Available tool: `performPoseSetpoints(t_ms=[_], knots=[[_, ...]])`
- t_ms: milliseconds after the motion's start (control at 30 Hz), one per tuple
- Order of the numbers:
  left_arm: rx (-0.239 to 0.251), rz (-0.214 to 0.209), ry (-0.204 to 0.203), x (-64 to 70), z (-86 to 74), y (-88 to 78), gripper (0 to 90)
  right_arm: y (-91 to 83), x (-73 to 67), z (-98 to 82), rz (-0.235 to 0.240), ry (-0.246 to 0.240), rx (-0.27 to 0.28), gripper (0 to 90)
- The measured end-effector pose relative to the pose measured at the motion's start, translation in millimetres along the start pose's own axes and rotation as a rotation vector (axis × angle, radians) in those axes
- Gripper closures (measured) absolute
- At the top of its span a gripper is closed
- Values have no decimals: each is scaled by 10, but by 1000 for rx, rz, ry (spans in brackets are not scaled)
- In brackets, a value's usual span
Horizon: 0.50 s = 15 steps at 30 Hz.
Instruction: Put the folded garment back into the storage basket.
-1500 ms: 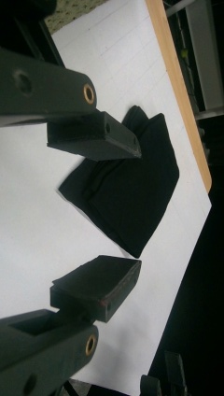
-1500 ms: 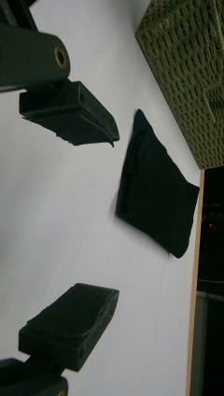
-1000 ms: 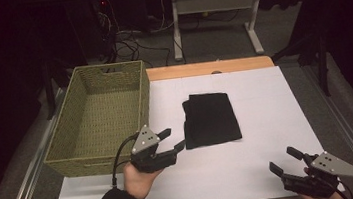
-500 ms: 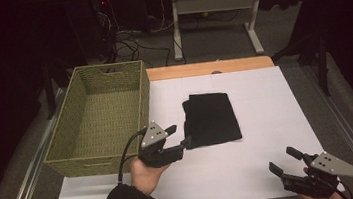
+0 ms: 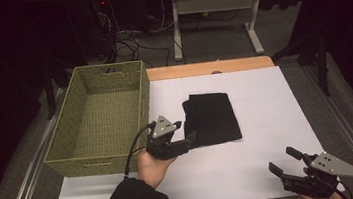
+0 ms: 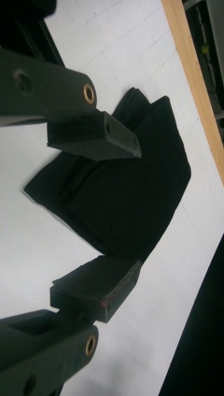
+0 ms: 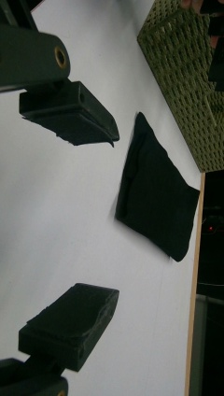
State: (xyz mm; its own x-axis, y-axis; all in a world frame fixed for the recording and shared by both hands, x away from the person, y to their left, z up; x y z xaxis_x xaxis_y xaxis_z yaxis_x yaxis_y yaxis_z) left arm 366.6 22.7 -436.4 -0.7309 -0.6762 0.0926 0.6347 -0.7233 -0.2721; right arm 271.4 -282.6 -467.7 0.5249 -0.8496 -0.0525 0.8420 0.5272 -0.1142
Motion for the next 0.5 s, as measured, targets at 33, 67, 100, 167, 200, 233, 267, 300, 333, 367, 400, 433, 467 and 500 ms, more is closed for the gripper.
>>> performPoseSetpoints(t_ms=[33, 67, 100, 167, 200, 233, 267, 300, 333, 367, 400, 433, 467, 500], knots=[[-3, 2, -1, -4, 2, 13, 379, 0, 0, 0, 0, 0, 0, 212], [-8, 4, -2, -10, 5, 30, 379, 0, 0, 0, 0, 0, 0, 212], [-14, 6, -5, -16, 6, 48, 379, 1, -1, 0, 1, 0, 0, 212], [-26, 12, -13, -34, 8, 86, 343, 1, -2, 1, 2, -1, 0, 212], [-39, 17, -21, -47, 3, 110, 328, 1, -2, 1, 2, -1, 0, 212], [-45, 24, -20, -57, -2, 124, 328, 1, -3, 0, 2, -1, 0, 212], [-55, 35, -18, -75, -10, 141, 328, 2, -3, 0, 4, -2, 0, 212], [-63, 42, -22, -91, -19, 158, 327, 2, -5, 0, 4, 0, -1, 212], [-71, 45, -29, -107, -26, 174, 327, 3, -6, -1, 4, 0, -1, 212], [-77, 49, -34, -122, -32, 188, 327, 3, -7, -1, 5, 0, -1, 212], [-83, 52, -39, -137, -37, 200, 327, 3, -7, -1, 5, 0, -1, 212], [-91, 55, -45, -148, -40, 211, 327, 2, -8, 0, 6, 0, 0, 212], [-101, 57, -48, -159, -43, 222, 327, 2, -8, 0, 6, 0, -1, 212], [-109, 61, -51, -168, -43, 234, 326, 3, -8, 0, 5, 1, -1, 212]])
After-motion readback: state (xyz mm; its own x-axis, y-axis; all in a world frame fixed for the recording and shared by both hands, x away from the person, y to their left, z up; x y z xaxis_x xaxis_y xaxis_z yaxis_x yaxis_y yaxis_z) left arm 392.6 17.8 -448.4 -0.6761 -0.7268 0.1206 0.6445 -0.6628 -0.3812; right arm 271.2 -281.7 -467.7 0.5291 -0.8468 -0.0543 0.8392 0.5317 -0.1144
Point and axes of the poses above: each handheld gripper's, and its own axes: y roughly forward along the jaws, z roughly out of its top, x roughly to its right, the point moved 7 cm from there along y, roughly forward along the jaws, and after that the axes turned 14 degrees about x, right-handed, at the moved point
